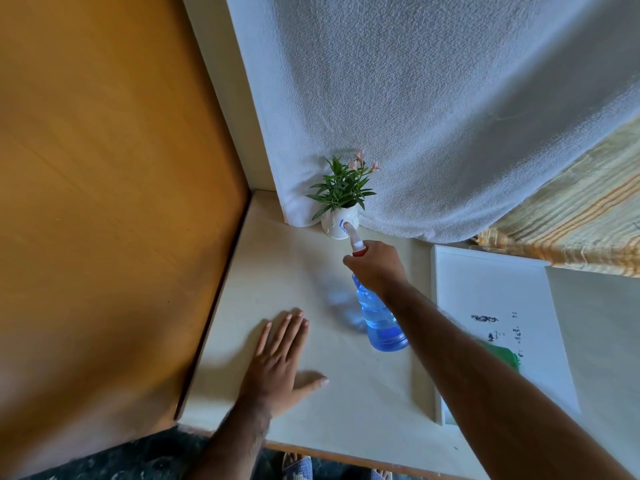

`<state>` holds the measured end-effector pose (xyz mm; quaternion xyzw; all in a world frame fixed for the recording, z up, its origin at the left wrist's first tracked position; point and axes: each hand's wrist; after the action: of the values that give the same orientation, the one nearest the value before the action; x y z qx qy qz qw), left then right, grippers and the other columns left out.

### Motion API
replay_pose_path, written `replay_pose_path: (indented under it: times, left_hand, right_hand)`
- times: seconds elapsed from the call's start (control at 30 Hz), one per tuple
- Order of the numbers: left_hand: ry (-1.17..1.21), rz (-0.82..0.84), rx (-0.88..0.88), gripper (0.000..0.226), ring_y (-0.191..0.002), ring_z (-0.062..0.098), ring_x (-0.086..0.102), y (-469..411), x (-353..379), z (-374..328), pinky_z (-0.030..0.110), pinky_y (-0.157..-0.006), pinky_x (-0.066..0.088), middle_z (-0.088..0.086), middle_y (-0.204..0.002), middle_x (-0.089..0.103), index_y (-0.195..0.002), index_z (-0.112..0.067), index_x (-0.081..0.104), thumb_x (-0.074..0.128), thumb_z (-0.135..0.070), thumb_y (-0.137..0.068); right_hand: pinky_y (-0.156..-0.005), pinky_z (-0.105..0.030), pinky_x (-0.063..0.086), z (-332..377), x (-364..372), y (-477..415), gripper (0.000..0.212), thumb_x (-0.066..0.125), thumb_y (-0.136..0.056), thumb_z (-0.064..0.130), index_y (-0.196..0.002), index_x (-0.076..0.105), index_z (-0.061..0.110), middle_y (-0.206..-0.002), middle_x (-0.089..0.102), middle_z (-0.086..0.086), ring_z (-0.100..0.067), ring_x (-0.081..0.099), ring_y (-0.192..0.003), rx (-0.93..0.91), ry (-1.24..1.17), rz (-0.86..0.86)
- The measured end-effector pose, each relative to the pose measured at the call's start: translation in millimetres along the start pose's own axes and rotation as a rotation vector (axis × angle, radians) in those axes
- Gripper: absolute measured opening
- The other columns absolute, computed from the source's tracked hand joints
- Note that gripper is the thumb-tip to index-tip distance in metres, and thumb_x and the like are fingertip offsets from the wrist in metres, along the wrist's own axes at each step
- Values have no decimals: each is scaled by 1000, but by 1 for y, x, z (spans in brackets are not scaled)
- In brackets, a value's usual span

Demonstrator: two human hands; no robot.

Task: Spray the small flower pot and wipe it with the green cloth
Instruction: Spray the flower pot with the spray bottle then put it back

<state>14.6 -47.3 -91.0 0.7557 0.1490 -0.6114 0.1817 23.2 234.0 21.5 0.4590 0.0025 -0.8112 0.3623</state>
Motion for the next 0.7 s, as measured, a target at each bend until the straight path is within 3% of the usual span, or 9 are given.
replay_pose_path:
  times: [0.3,0.47,0.7]
  left_hand:
    - [-16,39,-11,111,-162,32,16,0,-3,0,58,-124,15,11,-176,17,-166,-7,24,33,-90,-92]
    - [-18,40,-7,111,-162,32,17,1,-4,0,58,-124,15,11,-176,18,-165,-7,25,40,-87,-91]
    - [-26,76,-20,112,-163,31,11,1,-6,-1,57,-126,12,10,-177,13,-166,-8,20,37,-88,-91]
  right_hand:
    - [-50,-26,39,2,-3,0,19,62,-67,35,-60,59,17,-54,62,3,-15,59,-58,34,-11,0]
    - [-47,-24,36,4,-3,1,20,60,-65,33,-56,60,16,-39,58,7,-10,58,-50,53,-6,15]
    - [-52,-25,41,0,-4,-2,20,63,-67,36,-60,63,17,-52,65,4,-10,60,-57,36,-12,12]
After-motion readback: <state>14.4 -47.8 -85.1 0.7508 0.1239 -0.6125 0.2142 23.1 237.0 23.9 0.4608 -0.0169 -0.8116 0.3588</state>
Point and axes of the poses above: each hand's wrist, its own y-axis away from the middle knuckle, its own x-axis out of the palm, z = x × y
